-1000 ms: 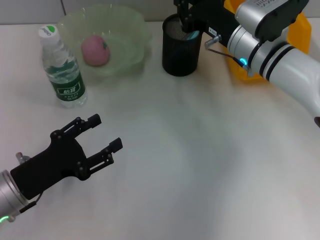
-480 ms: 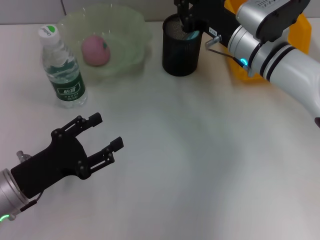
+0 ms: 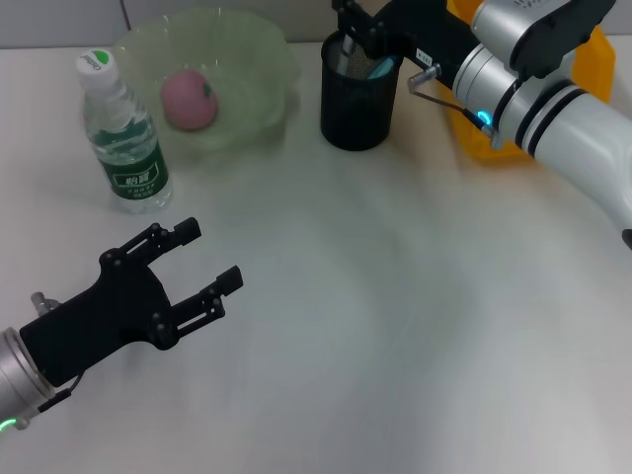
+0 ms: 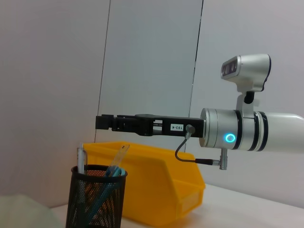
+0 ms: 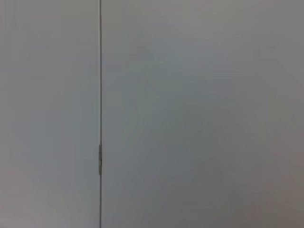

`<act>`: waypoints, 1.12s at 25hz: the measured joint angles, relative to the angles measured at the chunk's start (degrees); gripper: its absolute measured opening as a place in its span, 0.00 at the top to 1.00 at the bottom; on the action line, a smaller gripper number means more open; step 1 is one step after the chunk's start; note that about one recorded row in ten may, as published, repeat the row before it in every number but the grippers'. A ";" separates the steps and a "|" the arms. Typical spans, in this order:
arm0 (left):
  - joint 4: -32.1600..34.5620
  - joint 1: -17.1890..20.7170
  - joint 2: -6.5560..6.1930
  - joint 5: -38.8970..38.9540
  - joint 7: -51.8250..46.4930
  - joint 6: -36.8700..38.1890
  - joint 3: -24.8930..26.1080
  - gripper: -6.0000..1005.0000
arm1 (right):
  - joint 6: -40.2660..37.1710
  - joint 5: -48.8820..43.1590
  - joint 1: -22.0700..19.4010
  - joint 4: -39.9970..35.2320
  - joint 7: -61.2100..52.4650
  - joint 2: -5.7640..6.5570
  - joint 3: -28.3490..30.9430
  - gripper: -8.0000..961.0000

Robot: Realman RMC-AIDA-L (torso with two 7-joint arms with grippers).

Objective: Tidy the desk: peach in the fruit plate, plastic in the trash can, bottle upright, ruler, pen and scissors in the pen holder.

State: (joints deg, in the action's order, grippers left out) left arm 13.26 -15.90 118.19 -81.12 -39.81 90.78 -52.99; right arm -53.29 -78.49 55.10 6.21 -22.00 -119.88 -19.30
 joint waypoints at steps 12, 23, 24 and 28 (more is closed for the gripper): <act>0.20 -0.28 0.02 -0.28 0.00 0.29 -0.18 0.22 | -0.20 0.00 0.01 -0.33 -0.02 0.00 0.48 0.27; 0.73 -0.66 0.03 -0.36 0.00 0.48 -0.48 0.22 | -2.13 -0.48 -1.25 -0.33 -5.31 0.19 2.09 0.15; 0.73 -0.72 0.03 -0.37 0.00 0.55 -0.49 0.22 | -2.13 -0.48 -1.25 -0.33 -5.31 0.19 2.09 0.15; 0.72 -1.18 0.10 -0.47 -0.16 1.14 -0.54 0.22 | -7.56 -3.43 -3.92 -3.42 -16.17 0.56 -1.01 0.15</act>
State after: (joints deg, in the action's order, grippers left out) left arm 13.98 -17.07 118.29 -81.59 -39.98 91.92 -53.54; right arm -60.85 -81.92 51.18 2.79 -38.17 -119.33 -20.31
